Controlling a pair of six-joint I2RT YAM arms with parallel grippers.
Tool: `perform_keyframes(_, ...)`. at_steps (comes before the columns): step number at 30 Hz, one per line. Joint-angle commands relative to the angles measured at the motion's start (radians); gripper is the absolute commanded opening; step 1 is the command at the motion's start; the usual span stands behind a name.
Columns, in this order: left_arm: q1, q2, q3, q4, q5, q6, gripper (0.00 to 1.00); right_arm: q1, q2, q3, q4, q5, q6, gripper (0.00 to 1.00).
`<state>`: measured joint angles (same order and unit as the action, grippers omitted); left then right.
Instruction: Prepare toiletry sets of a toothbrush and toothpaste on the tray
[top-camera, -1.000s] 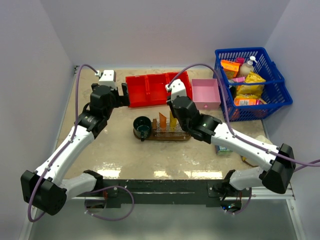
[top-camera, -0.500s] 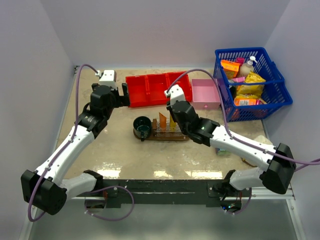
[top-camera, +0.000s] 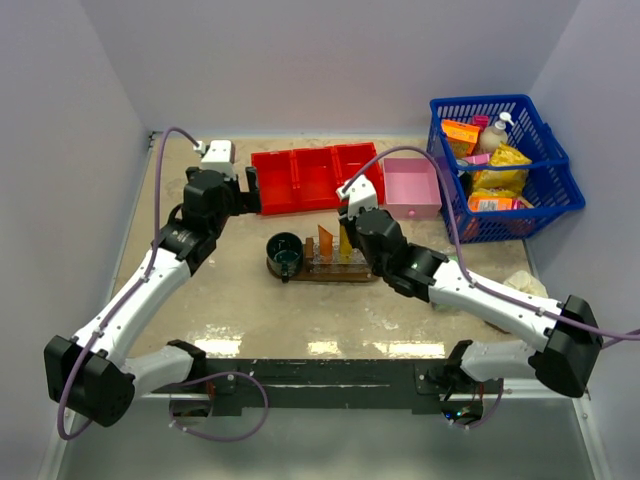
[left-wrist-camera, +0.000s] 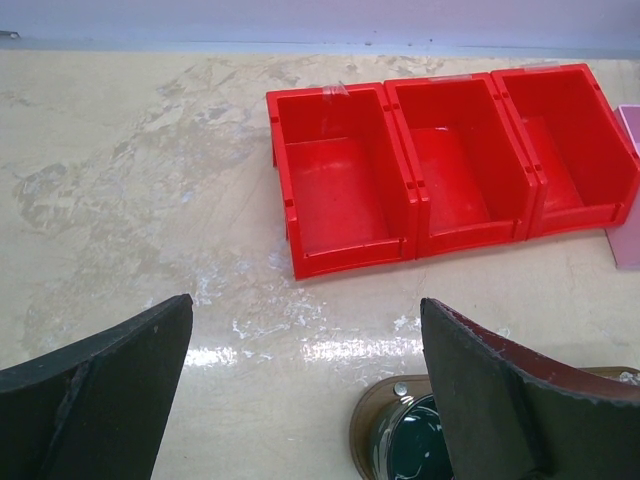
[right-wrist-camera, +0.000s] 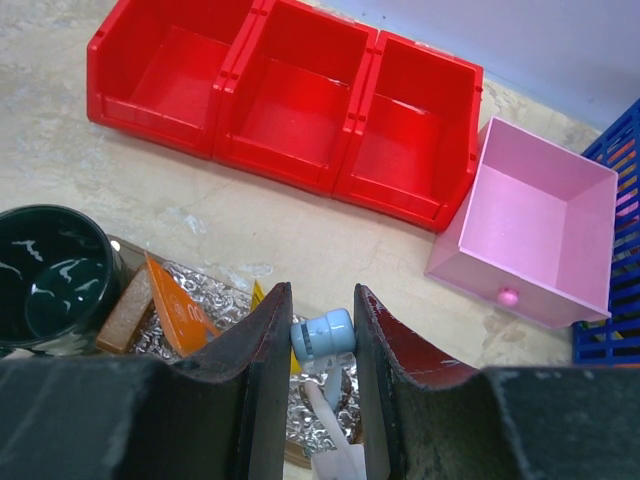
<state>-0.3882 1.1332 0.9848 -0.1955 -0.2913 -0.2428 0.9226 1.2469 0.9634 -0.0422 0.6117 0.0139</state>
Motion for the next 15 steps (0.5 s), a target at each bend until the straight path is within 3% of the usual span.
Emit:
perform_keyframes(1, 0.006, 0.004, 0.006, 0.048, 0.006, 0.008, 1.0, 0.001, -0.027, -0.022, 0.094, -0.01, -0.042, 0.0)
perform_keyframes(15, 0.006, 0.016, 0.008, 0.048, 0.014, 0.007, 1.0, 0.001, -0.035, -0.08, 0.16, -0.033, -0.066, 0.0)
